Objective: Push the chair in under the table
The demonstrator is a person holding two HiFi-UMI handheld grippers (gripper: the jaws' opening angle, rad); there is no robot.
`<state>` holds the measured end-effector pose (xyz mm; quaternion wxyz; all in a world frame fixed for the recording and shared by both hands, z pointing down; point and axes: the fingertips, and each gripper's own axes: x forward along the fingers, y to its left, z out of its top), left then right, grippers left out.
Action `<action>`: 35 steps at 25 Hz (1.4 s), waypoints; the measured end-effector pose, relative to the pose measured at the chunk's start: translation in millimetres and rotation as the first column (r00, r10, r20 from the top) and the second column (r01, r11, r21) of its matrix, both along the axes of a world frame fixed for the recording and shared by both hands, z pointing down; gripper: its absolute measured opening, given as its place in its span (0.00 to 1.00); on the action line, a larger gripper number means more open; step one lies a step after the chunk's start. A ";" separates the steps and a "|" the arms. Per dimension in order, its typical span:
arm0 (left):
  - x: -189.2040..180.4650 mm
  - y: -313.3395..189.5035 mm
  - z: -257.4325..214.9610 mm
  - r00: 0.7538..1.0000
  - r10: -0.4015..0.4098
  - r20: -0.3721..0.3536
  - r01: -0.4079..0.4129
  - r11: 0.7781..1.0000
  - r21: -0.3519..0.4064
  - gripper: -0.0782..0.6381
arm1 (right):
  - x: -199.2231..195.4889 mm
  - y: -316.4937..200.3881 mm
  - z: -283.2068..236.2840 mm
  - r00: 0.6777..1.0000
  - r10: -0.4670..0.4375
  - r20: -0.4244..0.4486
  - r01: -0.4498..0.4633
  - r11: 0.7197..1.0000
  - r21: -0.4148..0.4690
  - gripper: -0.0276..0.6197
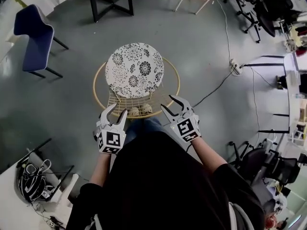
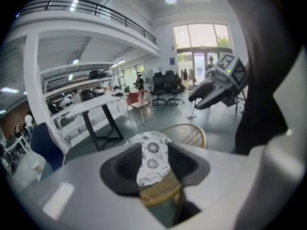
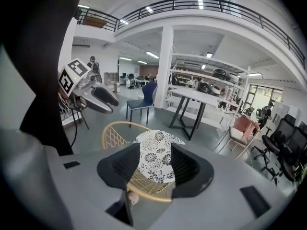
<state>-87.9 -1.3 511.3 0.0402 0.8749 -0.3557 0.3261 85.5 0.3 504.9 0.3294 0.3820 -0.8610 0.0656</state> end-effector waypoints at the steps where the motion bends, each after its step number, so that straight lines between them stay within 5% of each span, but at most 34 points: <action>1: 0.3 2.1 7.5 1.000 0.008 0.011 -0.008 1.000 -0.019 0.36 | 3.9 1.7 6.5 1.000 -0.015 -0.024 0.015 1.000 -0.016 0.30; 10: -1.0 25.8 63.0 0.972 0.165 0.168 -0.146 0.982 -0.116 0.40 | 18.2 20.8 57.6 0.962 -0.227 -0.155 0.208 0.970 -0.128 0.32; 19: -5.9 39.0 82.7 0.945 0.258 0.201 -0.231 0.962 -0.145 0.41 | 19.6 48.5 111.3 0.827 -0.474 -0.304 0.420 0.879 -0.227 0.32; 28: -4.8 41.4 83.7 0.925 0.322 0.201 -0.299 0.945 -0.136 0.41 | 27.4 42.8 148.4 0.746 -0.559 -0.362 0.478 0.828 -0.294 0.32; 35: -9.0 61.5 112.8 0.859 0.413 0.302 -0.360 0.907 -0.217 0.44 | 25.0 45.0 156.9 0.732 -0.582 -0.354 0.496 0.811 -0.309 0.32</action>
